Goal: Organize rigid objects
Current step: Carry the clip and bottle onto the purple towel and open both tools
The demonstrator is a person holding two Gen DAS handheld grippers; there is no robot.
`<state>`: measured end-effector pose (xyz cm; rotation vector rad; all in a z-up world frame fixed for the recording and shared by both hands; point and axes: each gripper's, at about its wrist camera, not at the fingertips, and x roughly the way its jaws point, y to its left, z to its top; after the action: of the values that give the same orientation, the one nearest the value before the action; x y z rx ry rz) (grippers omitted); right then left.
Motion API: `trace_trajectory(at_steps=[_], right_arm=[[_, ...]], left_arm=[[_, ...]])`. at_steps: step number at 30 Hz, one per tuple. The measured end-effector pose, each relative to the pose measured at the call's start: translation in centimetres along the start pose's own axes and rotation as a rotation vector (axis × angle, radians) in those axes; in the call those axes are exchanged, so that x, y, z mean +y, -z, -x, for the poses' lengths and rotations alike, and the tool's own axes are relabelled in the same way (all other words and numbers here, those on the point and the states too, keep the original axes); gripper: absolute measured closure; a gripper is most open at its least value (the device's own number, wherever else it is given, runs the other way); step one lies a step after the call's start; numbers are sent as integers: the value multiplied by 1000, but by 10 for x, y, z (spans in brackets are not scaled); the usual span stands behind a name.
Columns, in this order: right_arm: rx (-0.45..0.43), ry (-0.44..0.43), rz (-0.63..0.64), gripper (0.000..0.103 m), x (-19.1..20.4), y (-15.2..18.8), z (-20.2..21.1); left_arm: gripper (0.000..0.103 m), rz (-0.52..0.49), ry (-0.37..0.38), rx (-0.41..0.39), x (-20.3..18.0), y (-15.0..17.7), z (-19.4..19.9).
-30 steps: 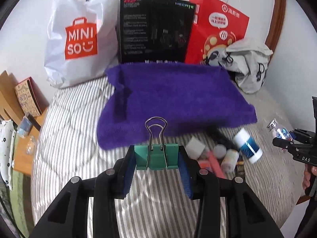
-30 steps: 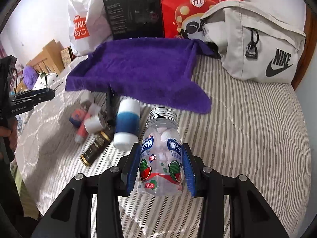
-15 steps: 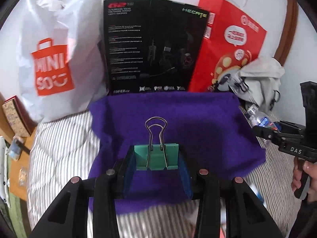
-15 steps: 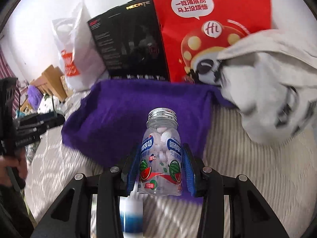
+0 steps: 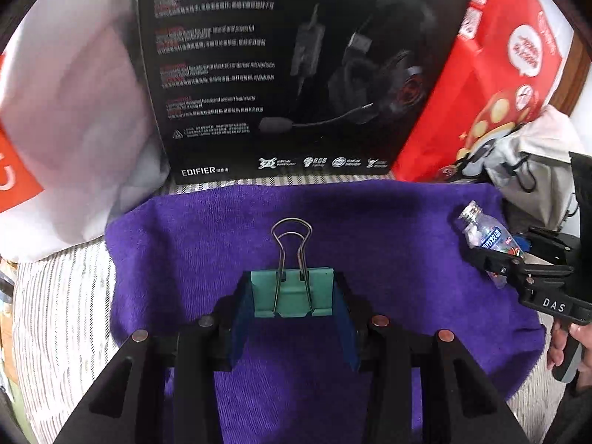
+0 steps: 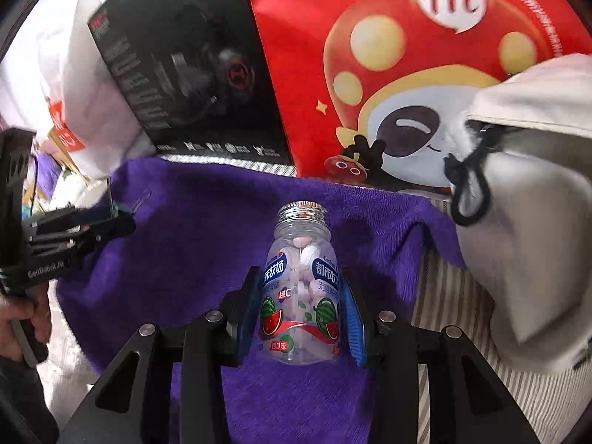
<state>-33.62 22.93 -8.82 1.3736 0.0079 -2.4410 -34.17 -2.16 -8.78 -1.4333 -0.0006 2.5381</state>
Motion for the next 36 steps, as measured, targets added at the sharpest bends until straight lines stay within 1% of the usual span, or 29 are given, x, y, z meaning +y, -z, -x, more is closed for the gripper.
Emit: trace_trajectory(at_steps=[6,8,14,15,17,22,25,27,28,29,30,31,32,33,34,36], right_arm=[[57,45,67,62,0,-1,-19],[58,48,85,62,2,-1,-20],[68,60,132,62,5,2,-21],[69,60,142,62,5,2,-21],[68,58,155,61,7,2,-21],[64,43,192,60,6,5,-19],[67,34,189,57,6,7,-13],[55,49,172,56,6,9,-4],[47,51,164,52,6,11,1],[37,51,155,50,7,14,9],[26,56,149,43,9,17,19],[14,64,146,33,11,19,27],[-5,76,143,28,13,23,38],[-28,90,143,19,14,29,51],[-43,101,143,10,15,34,60],[-73,137,139,0,24,48,81]], left_arm=[[64,-20,-27,35,-4,2,-13],[64,-26,-31,39,-7,2,-12],[63,-81,-78,55,-19,6,-13],[62,-84,-86,57,-21,7,-13],[54,-78,-93,63,-23,10,-11],[45,-79,-93,70,-27,19,-7],[44,-72,-87,81,-30,24,-3],[44,-56,-84,77,-31,27,5],[41,-48,-84,72,-31,29,10],[33,-38,-81,65,-32,31,18],[29,-27,-73,50,-34,33,28],[20,-17,-64,33,-35,37,40],[12,-11,-59,23,-37,40,49],[8,1,-53,11,-39,45,62],[0,16,-49,2,-41,53,74],[0,42,-30,-8,-22,60,90]])
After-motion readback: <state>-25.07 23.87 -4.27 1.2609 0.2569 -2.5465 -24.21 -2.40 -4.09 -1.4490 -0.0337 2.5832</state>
